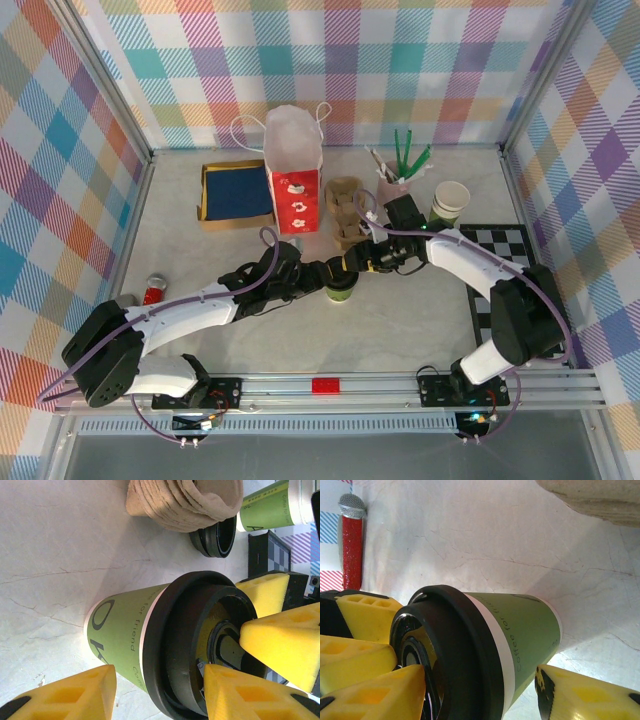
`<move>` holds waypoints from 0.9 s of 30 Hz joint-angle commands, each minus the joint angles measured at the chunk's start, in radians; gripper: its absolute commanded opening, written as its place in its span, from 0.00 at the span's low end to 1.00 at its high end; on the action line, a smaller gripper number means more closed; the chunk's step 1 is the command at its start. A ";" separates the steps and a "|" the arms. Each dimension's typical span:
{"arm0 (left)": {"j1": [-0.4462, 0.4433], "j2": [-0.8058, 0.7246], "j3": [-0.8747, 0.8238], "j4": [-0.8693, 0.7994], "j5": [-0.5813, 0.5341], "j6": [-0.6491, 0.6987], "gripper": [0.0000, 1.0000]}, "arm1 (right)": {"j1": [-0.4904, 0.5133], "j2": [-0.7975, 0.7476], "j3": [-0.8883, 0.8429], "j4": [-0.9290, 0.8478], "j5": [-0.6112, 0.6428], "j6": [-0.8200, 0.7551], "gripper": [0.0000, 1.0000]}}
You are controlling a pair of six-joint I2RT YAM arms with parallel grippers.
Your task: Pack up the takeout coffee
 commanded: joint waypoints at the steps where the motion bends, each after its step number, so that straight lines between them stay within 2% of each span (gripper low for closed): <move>1: -0.009 0.007 0.017 -0.053 -0.034 0.019 0.48 | -0.002 0.011 -0.043 -0.039 0.081 0.011 0.58; 9: -0.009 0.002 0.032 -0.081 -0.043 0.034 0.48 | -0.001 -0.006 -0.072 -0.016 0.058 0.025 0.55; 19: -0.006 0.019 0.095 -0.097 -0.037 0.055 0.50 | 0.011 -0.088 -0.035 -0.015 0.021 0.062 0.66; 27: -0.003 0.047 0.134 -0.113 -0.036 0.074 0.51 | 0.018 -0.117 -0.050 0.002 0.046 0.098 0.67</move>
